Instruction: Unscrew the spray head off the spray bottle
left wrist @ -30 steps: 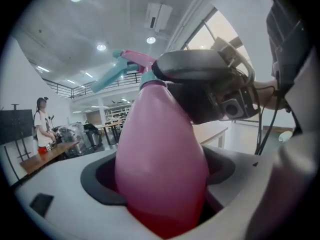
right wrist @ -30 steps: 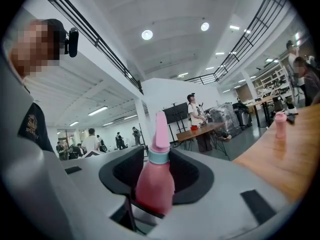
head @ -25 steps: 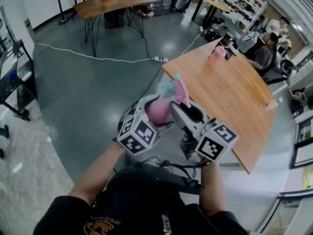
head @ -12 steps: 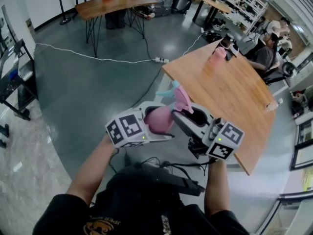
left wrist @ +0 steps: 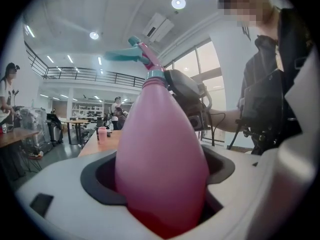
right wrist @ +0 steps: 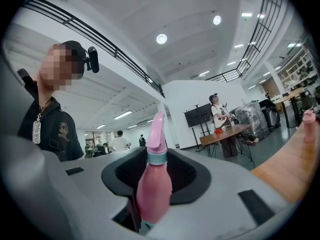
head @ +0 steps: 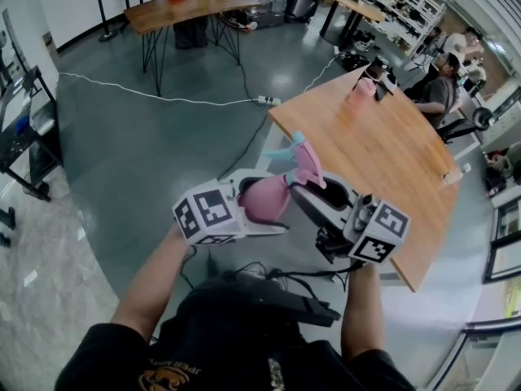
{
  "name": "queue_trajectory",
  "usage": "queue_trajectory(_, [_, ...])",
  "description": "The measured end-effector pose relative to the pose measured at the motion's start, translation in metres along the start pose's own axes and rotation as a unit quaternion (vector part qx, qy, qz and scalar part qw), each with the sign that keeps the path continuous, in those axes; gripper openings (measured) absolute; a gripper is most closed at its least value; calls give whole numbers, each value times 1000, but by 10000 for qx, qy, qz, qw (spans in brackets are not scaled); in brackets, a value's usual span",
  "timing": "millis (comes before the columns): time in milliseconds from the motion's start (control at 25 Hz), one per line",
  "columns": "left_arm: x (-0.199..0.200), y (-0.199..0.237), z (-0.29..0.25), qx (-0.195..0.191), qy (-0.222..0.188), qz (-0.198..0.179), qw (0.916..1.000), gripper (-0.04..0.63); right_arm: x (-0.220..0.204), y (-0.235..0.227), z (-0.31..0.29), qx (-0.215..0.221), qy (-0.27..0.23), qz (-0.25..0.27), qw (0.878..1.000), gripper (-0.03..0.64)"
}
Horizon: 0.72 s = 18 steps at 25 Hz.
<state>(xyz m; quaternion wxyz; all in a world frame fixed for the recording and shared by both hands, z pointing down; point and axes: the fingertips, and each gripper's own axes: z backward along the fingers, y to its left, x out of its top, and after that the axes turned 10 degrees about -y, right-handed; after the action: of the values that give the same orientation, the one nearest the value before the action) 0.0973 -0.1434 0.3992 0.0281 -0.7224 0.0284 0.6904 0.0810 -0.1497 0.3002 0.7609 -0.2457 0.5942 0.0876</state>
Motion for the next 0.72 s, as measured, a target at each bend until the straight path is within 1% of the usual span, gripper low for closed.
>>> queue_trajectory(160, [-15, 11, -1, 341, 268, -140, 9990, 437, 1, -6, 1, -211, -99, 86, 9997, 135])
queue_trajectory(320, [-26, 11, -10, 473, 498, -143, 9975, 437, 13, -16, 13, -435, -271, 142, 9986, 135])
queue_trajectory(440, [-30, 15, -6, 572, 571, -153, 9966, 437, 19, -18, 15, -575, -338, 185, 9976, 135])
queue_trajectory(600, [-35, 25, -2, 797, 630, -141, 9947, 437, 26, -21, 19, -744, -454, 253, 9959, 135])
queue_trajectory(720, [-39, 31, 0, 920, 746, -159, 9928, 437, 33, -23, 24, -894, -573, 316, 9938, 135])
